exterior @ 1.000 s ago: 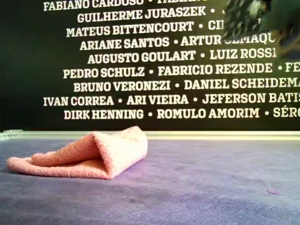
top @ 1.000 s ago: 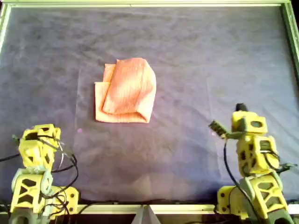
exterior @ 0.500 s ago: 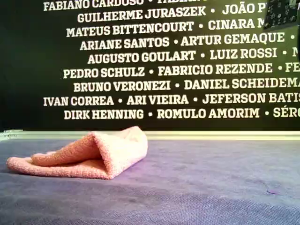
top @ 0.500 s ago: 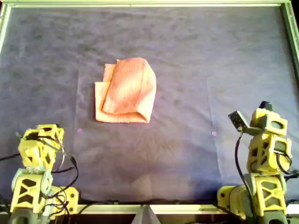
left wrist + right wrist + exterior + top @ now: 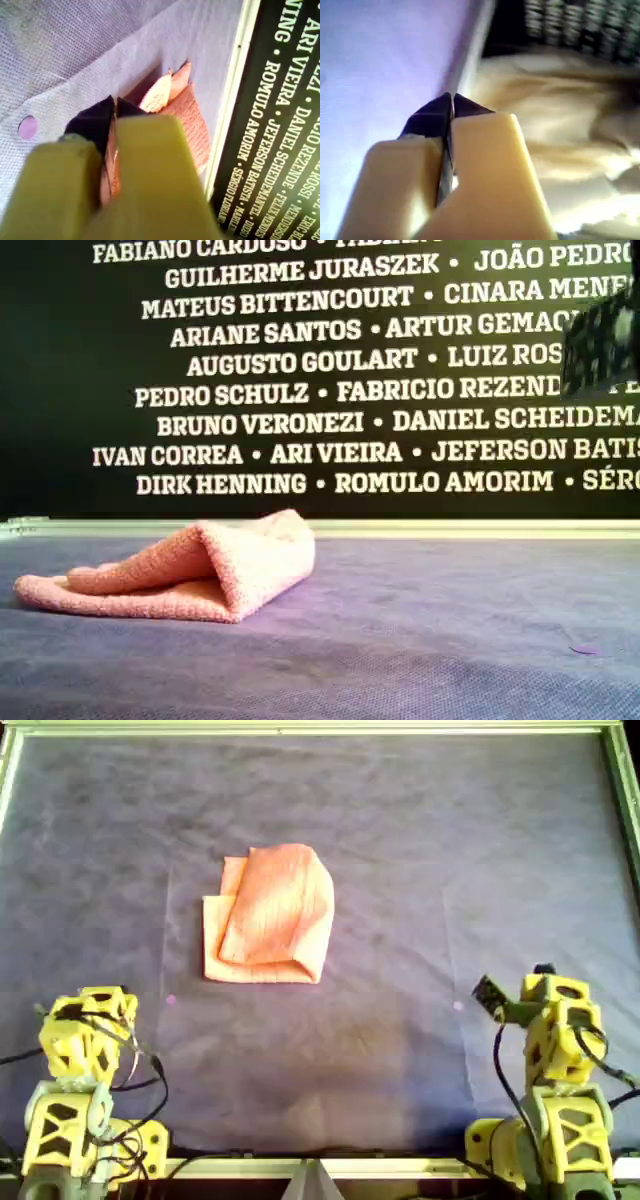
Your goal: Fold a cloth
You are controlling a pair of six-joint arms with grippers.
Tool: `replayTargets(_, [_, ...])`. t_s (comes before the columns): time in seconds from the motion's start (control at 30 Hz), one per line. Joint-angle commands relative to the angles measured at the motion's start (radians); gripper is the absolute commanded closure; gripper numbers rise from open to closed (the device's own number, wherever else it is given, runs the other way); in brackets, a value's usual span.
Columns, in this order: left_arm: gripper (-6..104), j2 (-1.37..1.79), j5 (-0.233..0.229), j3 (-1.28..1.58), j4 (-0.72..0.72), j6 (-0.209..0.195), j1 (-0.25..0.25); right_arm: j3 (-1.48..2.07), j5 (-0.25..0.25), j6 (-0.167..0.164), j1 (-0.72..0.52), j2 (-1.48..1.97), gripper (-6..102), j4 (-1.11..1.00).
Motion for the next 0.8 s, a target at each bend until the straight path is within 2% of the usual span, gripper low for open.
replayTargets(0.0, [99,0.017,0.006,-0.018,-0.002,-0.005,0.021,0.015,-0.064,0.005,-0.003,0.048,96,0.103])
replayTargets(0.13, [99,0.015,0.008,-0.018,-0.002,-0.006,0.021,0.015,-0.160,0.005,-0.009,0.048,96,0.199])
replayTargets(0.2, [99,0.015,0.011,-0.018,0.000,-0.006,0.021,0.015,-0.189,0.005,-0.011,0.048,96,0.247])
replayTargets(0.33, [99,0.015,0.003,-0.018,0.055,-0.006,0.034,0.015,-0.178,0.005,-0.015,0.048,96,0.334])
replayTargets(0.4, [99,0.014,-0.008,-0.018,0.130,0.006,0.035,0.015,-0.176,0.005,-0.015,0.049,95,0.364])
replayTargets(0.53, [99,0.015,0.011,-0.018,0.287,-0.006,0.025,0.015,-0.176,0.006,-0.017,0.049,95,0.370])
replayTargets(0.77, [99,0.015,0.009,-0.018,0.356,-0.006,0.026,0.015,-0.176,0.006,-0.018,0.048,96,0.371])
